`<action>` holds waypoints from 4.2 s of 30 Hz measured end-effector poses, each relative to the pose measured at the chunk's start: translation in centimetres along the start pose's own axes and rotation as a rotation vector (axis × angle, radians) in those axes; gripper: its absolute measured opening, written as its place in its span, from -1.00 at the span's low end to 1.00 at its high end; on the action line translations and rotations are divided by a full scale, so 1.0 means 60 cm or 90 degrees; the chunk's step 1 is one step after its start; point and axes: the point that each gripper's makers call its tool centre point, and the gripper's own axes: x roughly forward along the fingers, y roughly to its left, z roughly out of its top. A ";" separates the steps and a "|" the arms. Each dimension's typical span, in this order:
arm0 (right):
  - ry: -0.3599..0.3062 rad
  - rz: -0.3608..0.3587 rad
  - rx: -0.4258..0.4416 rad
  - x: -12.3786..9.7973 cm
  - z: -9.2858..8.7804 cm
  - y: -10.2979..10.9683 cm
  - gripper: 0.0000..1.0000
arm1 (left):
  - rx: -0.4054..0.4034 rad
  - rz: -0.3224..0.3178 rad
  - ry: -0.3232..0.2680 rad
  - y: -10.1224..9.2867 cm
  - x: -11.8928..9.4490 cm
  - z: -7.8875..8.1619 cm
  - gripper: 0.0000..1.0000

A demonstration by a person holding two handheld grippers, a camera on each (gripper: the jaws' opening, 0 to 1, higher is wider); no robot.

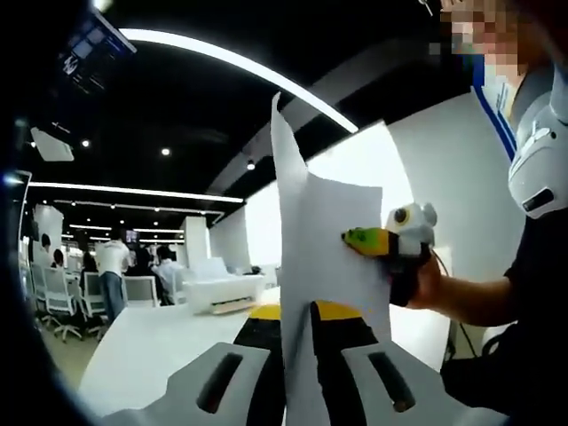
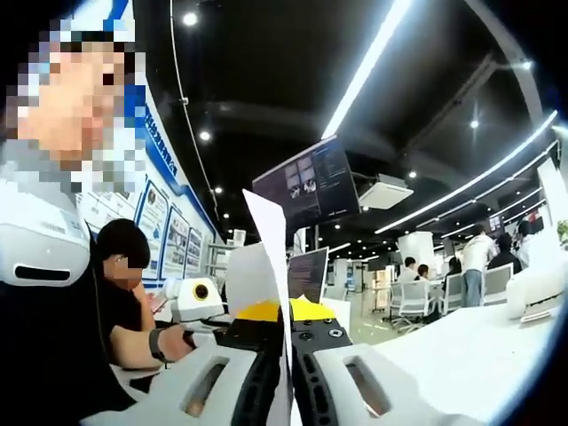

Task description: Organize the stack of printing papers by aligning and flattening the scattered papers on the table

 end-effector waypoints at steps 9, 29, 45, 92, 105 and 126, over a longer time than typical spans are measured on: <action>0.016 -0.006 -0.016 0.003 -0.008 -0.003 -0.93 | -0.023 0.007 0.003 0.005 0.000 -0.001 -0.88; -0.012 -0.061 -0.043 -0.001 0.005 -0.029 -0.55 | -0.063 0.016 -0.008 0.011 -0.005 0.003 -0.88; -0.039 -0.096 -0.022 -0.018 0.020 -0.050 -0.49 | -0.100 0.087 -0.029 0.056 -0.024 -0.006 -0.88; -0.005 -0.119 -0.012 -0.028 -0.010 -0.064 -0.50 | -0.304 0.349 -0.083 0.229 -0.134 -0.157 -0.88; 0.031 -0.176 -0.025 -0.072 -0.047 -0.094 -0.50 | -0.178 0.365 -0.053 0.224 -0.104 -0.166 -0.88; 0.040 -0.404 -0.056 -0.252 -0.122 -0.197 -0.41 | -0.185 0.361 -0.088 0.231 -0.123 -0.157 -0.88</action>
